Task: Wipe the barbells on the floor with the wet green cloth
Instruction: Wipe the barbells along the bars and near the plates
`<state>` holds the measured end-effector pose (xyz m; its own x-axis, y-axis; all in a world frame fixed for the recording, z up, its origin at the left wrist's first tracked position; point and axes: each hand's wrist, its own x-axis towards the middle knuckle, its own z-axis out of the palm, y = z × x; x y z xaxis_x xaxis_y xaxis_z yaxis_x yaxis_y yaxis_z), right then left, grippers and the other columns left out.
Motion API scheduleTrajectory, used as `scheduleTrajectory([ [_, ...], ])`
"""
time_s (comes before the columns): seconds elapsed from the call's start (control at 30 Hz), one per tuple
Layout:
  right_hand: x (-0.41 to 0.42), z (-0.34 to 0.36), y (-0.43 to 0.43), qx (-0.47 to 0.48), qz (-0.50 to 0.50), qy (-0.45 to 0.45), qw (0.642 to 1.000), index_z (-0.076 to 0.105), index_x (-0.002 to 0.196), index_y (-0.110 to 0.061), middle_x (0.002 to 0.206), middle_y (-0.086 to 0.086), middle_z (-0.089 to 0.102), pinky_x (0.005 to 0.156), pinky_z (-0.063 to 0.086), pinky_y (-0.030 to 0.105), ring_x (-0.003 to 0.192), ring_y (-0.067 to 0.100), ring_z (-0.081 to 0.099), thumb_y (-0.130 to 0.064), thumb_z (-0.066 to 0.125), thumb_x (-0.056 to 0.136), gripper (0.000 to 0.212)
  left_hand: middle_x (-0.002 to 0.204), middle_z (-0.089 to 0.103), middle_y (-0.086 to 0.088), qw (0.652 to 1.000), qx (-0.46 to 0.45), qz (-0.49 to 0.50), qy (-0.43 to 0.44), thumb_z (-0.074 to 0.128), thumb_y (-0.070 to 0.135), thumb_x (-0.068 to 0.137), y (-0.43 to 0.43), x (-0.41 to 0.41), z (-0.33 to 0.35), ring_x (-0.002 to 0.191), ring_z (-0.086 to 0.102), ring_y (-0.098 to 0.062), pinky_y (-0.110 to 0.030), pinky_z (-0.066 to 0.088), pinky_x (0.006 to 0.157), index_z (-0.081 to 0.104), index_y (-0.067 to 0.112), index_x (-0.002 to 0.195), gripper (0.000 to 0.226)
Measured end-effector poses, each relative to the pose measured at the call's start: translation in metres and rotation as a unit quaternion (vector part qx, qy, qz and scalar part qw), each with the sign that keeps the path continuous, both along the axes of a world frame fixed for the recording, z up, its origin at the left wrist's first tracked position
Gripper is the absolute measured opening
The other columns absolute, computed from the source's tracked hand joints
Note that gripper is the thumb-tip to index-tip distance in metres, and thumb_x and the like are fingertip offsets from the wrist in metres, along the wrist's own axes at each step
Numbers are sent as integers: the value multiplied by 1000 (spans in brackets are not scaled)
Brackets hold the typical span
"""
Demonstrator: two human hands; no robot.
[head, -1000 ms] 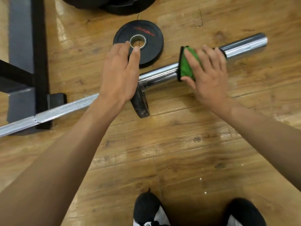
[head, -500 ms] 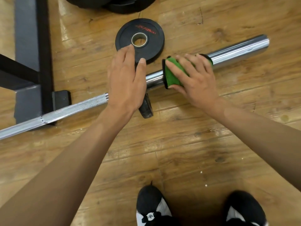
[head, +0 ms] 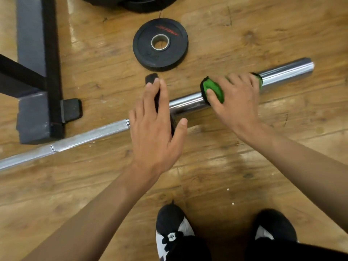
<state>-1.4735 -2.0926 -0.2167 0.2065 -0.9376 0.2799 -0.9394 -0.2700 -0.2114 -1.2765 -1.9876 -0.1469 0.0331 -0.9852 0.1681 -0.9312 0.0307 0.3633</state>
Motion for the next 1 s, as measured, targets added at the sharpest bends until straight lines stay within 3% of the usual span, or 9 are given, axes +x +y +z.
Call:
scheduleTrajectory([
  [0.07, 29, 6, 22, 31, 17, 11, 999, 68, 132, -26, 114, 8, 71, 100, 34, 44, 107, 33, 59, -45, 42, 100, 45, 151, 47, -16, 1000, -19, -5, -14, 29, 46, 103, 7, 4, 3, 132, 43, -31, -38, 28, 96, 44, 3, 155, 69],
  [0.1, 45, 8, 34, 36, 55, 10, 998, 66, 134, -27, 116, 7, 71, 99, 34, 44, 107, 32, 59, -45, 41, 99, 46, 149, 49, -14, 1000, -18, -11, -19, 27, 45, 104, 8, 7, 5, 129, 44, -29, -38, 28, 97, 46, 4, 153, 67],
  [0.2, 56, 9, 61, 43, 154, 11, 987, 59, 143, -25, 115, 6, 69, 96, 36, 44, 105, 31, 60, -42, 37, 102, 50, 152, 49, -12, 999, 19, -26, 2, 23, 41, 107, 5, 16, 10, 141, 42, -26, -44, 19, 123, 46, 3, 153, 64],
  [0.27, 30, 10, 65, 45, 193, 36, 980, 53, 150, -23, 118, 6, 67, 97, 38, 43, 107, 31, 60, -41, 35, 105, 51, 152, 51, -11, 999, 42, -22, 21, 20, 41, 107, 4, 21, 12, 147, 39, -24, -45, 8, 129, 48, 3, 152, 66],
  [0.43, -51, 15, 70, 81, 72, 27, 994, 62, 138, -20, 110, 9, 69, 96, 37, 45, 103, 34, 59, -42, 37, 105, 47, 154, 50, -11, 994, 82, -64, 30, 20, 46, 108, 27, 20, 14, 149, 36, -23, -43, 9, 130, 47, 4, 153, 67],
  [0.53, -39, 22, 97, 109, 2, 53, 993, 66, 133, -23, 112, 8, 70, 100, 33, 44, 108, 32, 58, -42, 38, 102, 46, 159, 45, -12, 991, 97, -84, 24, 21, 48, 108, 40, 15, 9, 152, 33, -23, -38, 7, 130, 41, 4, 156, 67],
  [0.7, 26, 30, 138, 171, 121, 60, 976, 68, 126, -25, 110, 6, 73, 87, 38, 41, 100, 29, 65, -42, 32, 97, 49, 155, 49, -17, 986, 117, -112, 50, 21, 46, 109, 60, 6, 4, 149, 38, -29, -41, 13, 129, 43, -1, 154, 68],
  [0.83, 5, 34, 152, 173, 196, 76, 962, 69, 124, -23, 97, 7, 71, 81, 45, 40, 89, 31, 67, -40, 35, 96, 47, 151, 52, -19, 984, 116, -134, 29, 34, 47, 105, 77, 2, 2, 145, 42, -31, -45, 19, 126, 47, -3, 150, 69],
  [1.0, -93, 30, 153, 161, 104, 116, 974, 67, 125, -19, 104, 12, 69, 86, 41, 45, 96, 36, 64, -37, 37, 100, 43, 151, 51, -21, 983, 82, -160, 31, 43, 41, 101, 105, -12, 0, 146, 43, -36, -56, 29, 121, 49, -4, 148, 66],
])
